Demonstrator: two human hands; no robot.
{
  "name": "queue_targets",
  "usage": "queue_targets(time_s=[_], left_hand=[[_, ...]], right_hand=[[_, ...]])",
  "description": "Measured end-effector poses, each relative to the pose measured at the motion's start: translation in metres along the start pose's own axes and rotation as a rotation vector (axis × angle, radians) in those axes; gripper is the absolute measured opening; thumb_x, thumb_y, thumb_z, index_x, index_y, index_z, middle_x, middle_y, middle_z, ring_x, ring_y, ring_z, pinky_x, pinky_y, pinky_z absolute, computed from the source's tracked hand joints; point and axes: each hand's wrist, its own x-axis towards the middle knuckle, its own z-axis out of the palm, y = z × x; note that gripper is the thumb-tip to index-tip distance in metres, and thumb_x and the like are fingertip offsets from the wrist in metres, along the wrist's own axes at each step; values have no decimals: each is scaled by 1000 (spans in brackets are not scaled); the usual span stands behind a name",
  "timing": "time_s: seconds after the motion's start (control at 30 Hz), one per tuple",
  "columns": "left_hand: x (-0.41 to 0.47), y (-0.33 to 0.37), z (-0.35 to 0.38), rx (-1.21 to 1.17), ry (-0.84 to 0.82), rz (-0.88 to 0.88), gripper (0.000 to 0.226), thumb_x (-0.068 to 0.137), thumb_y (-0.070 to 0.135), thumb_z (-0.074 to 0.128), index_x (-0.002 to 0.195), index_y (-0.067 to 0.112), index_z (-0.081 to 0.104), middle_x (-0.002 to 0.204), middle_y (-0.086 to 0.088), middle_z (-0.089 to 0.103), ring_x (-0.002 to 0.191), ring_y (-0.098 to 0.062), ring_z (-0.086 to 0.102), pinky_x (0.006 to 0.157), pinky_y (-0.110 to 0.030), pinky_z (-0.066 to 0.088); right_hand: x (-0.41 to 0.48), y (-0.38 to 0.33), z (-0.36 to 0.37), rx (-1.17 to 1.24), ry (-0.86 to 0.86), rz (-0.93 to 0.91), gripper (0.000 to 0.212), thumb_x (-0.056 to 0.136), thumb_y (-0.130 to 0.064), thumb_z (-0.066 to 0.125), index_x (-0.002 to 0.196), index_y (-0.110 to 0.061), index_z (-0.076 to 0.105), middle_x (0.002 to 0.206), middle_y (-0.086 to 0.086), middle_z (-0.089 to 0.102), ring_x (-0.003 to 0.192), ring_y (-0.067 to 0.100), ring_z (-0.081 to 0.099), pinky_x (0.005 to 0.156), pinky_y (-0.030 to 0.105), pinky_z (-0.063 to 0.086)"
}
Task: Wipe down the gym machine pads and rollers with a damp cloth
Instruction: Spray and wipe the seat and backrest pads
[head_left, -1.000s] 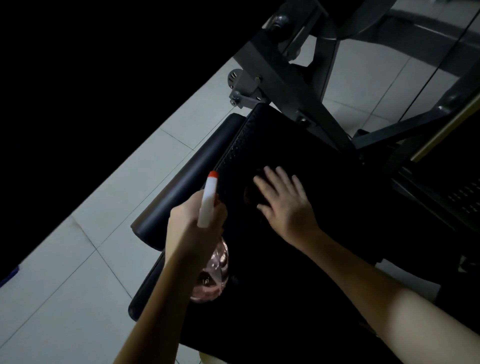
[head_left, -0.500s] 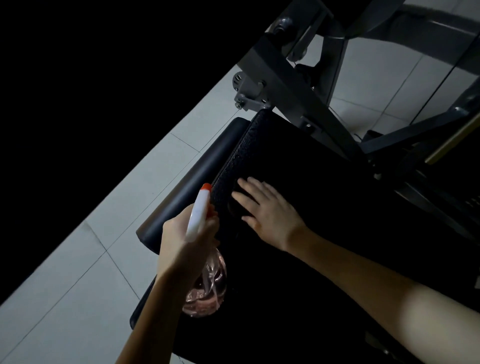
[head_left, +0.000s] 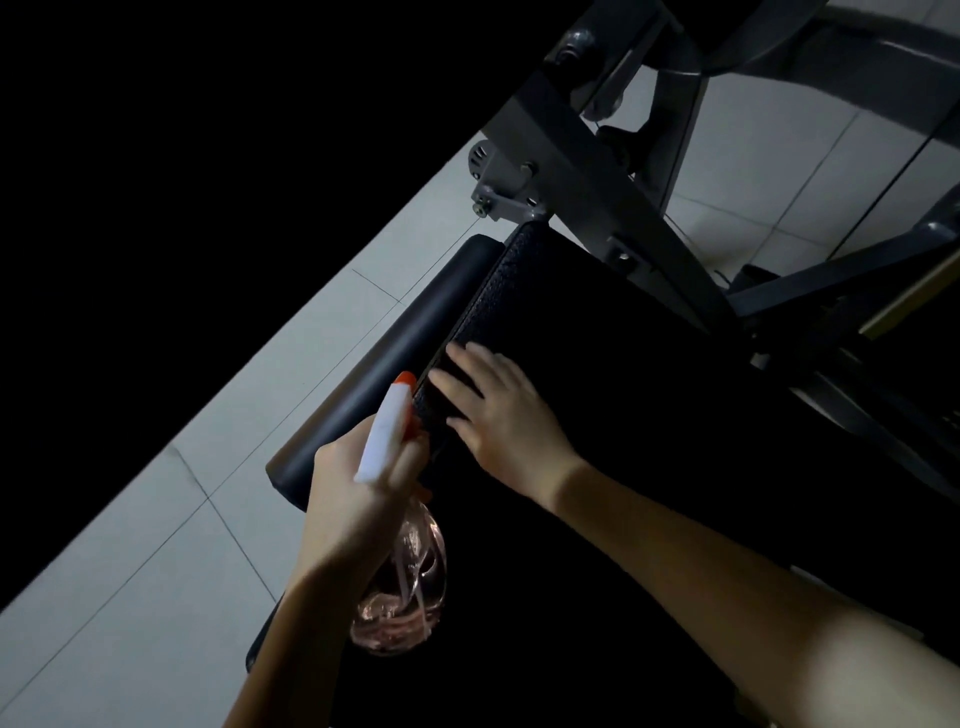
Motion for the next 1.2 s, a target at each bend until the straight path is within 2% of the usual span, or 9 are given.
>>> queue_targets(time_s=[0.13, 0.23, 0.37, 0.5, 0.63, 0.83, 0.97, 1.13, 1.2], left_hand=[[4, 4, 1, 16, 3, 17, 29, 78, 26, 68, 78, 0, 55, 51, 8, 45, 50, -10, 39, 56, -32, 32], [6, 3, 1, 16, 9, 2, 22, 88, 16, 64, 75, 3, 52, 56, 7, 45, 53, -10, 38, 56, -27, 33], [4, 4, 2, 38, 19, -6, 20, 87, 12, 63, 76, -2, 54, 46, 10, 45, 45, -5, 39, 46, -17, 32], [4, 7, 3, 75, 25, 19, 26, 88, 16, 62, 78, -5, 51, 52, 6, 41, 51, -11, 37, 54, -28, 33], [7, 6, 3, 85, 15, 26, 24, 89, 16, 60, 84, -7, 53, 54, 5, 39, 52, -11, 34, 51, -23, 31], [10, 8, 0, 56, -17, 14, 15, 88, 9, 61, 77, 4, 52, 66, -6, 40, 53, -11, 34, 46, -19, 28], [10, 6, -1, 79, -38, 56, 17, 88, 8, 60, 74, 6, 51, 62, -6, 37, 52, -11, 33, 44, -18, 27], [9, 6, -2, 81, -122, 67, 19, 88, 8, 59, 75, -2, 49, 54, 4, 41, 45, -6, 37, 43, -12, 31], [10, 8, -4, 74, -184, 63, 14, 89, 13, 57, 78, 12, 49, 66, -2, 48, 50, -9, 44, 48, -12, 36]], right_hand=[[22, 35, -13, -154, -45, -185, 49, 80, -35, 44, 120, -16, 63, 129, 12, 58, 122, 32, 53, 101, 49, 39], [55, 52, -29, -227, 42, 37, 49, 85, -26, 58, 132, -16, 53, 140, 13, 49, 134, 32, 39, 108, 50, 28], [76, 46, -36, -77, 122, 449, 51, 97, -26, 43, 146, -19, 31, 156, 7, 21, 145, 27, 11, 116, 43, 8], [37, 12, -9, -37, 105, 122, 46, 86, -26, 44, 128, -11, 56, 137, 15, 49, 130, 35, 42, 107, 50, 34], [21, 47, -21, -142, -34, -144, 52, 83, -35, 39, 126, -13, 58, 135, 12, 53, 124, 31, 50, 102, 47, 39], [65, 85, -44, -239, 34, 274, 53, 98, -34, 38, 148, -22, 27, 156, 5, 22, 144, 24, 17, 114, 44, 13], [79, 71, -42, -113, 113, 463, 53, 100, -31, 38, 149, -20, 22, 157, 6, 16, 145, 25, 10, 115, 44, 12], [33, 81, -43, -144, 81, 272, 51, 97, -28, 43, 145, -13, 33, 154, 10, 27, 143, 27, 20, 115, 43, 18], [13, 98, -49, -201, 93, 251, 53, 93, -30, 44, 142, -10, 40, 149, 13, 36, 139, 31, 30, 112, 47, 27]])
